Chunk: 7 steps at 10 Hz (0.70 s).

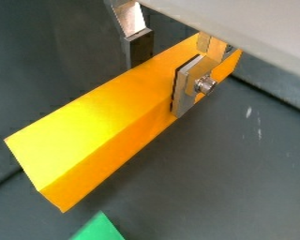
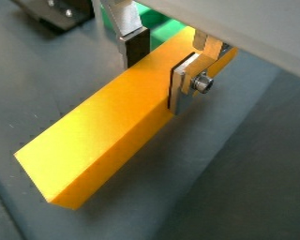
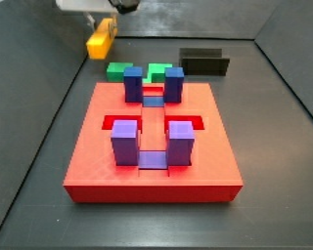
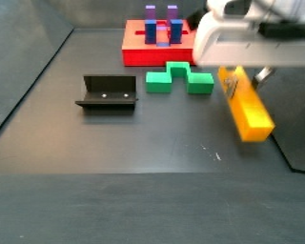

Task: Pick up the yellow object. Move up. Move to above the board. Insert the yellow object.
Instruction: Move to above the board.

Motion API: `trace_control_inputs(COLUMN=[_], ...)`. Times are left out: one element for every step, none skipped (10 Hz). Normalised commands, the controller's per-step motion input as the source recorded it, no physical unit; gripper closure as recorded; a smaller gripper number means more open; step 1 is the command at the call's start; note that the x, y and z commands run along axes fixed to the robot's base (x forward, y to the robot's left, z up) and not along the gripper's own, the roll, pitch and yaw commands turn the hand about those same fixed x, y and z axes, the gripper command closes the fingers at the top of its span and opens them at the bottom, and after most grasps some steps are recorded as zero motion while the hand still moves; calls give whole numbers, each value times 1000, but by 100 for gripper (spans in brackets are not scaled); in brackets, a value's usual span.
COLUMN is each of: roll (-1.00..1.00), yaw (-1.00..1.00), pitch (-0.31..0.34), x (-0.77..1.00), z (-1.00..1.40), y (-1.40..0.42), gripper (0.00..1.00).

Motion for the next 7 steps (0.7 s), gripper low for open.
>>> trace_control_inputs(roll=[0,-7,25,70,58,28,8], yaw=[0,-3,-2,5,2,3,1], pitch=[0,15,66,50,44,68,85], x=[0,2,-47,-50,2,18,17], z=[1400,1400,1400,1400,1400,1400,1400], y=[0,-1,3,-2,0,5,-2], gripper=[100,100,100,100,100,100,100])
